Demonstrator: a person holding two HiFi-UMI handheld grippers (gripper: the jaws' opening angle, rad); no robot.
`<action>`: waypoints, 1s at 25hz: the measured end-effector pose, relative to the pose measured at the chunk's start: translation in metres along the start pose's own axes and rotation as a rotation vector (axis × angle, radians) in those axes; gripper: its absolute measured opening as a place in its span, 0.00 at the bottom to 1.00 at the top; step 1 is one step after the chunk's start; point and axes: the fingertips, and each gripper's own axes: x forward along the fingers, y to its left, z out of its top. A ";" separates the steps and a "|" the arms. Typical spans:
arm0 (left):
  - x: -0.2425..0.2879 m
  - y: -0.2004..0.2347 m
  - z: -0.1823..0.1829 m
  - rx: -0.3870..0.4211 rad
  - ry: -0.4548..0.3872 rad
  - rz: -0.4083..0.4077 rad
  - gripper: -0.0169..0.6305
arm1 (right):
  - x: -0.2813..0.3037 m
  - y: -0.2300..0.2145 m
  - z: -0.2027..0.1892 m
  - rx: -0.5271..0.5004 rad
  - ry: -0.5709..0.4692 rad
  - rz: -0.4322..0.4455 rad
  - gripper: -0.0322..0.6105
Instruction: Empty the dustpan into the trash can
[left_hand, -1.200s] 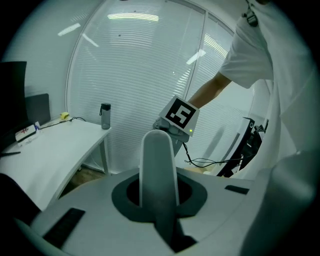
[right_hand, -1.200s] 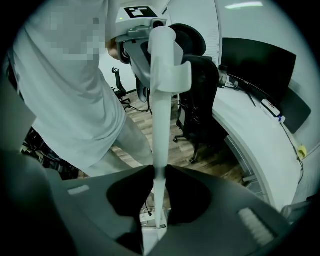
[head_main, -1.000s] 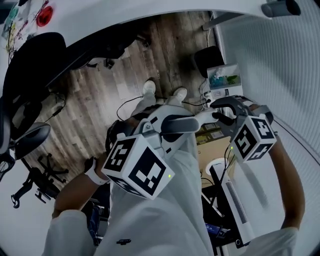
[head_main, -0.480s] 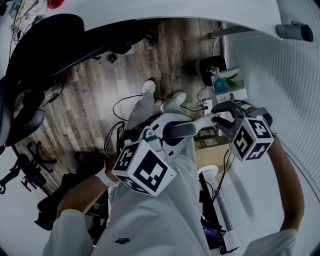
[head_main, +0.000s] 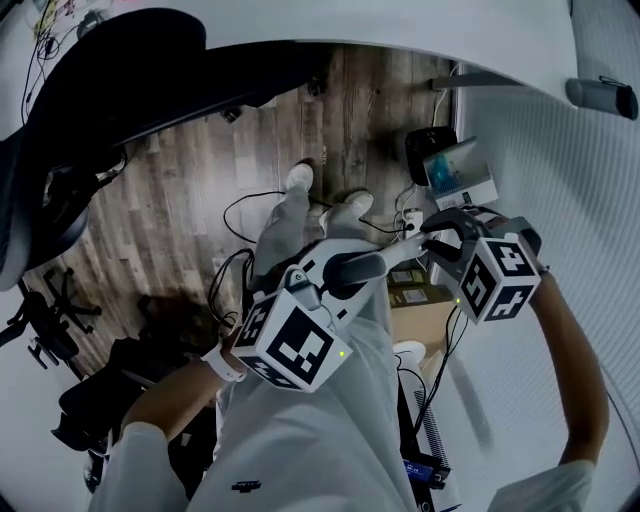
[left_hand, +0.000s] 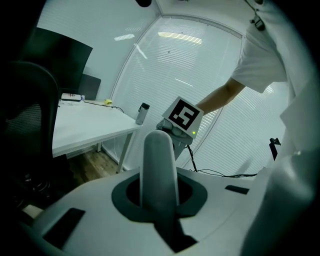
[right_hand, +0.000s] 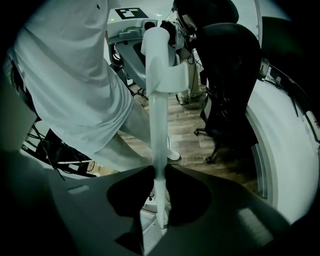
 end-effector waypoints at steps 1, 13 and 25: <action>-0.001 0.002 -0.002 -0.012 -0.005 0.005 0.07 | 0.002 -0.001 0.001 -0.004 0.002 0.004 0.18; -0.002 0.008 -0.022 -0.200 -0.073 0.038 0.07 | 0.019 -0.011 0.004 -0.043 0.044 0.047 0.18; -0.006 0.020 -0.047 -0.435 -0.122 0.021 0.07 | 0.037 -0.019 0.013 -0.037 0.012 0.057 0.19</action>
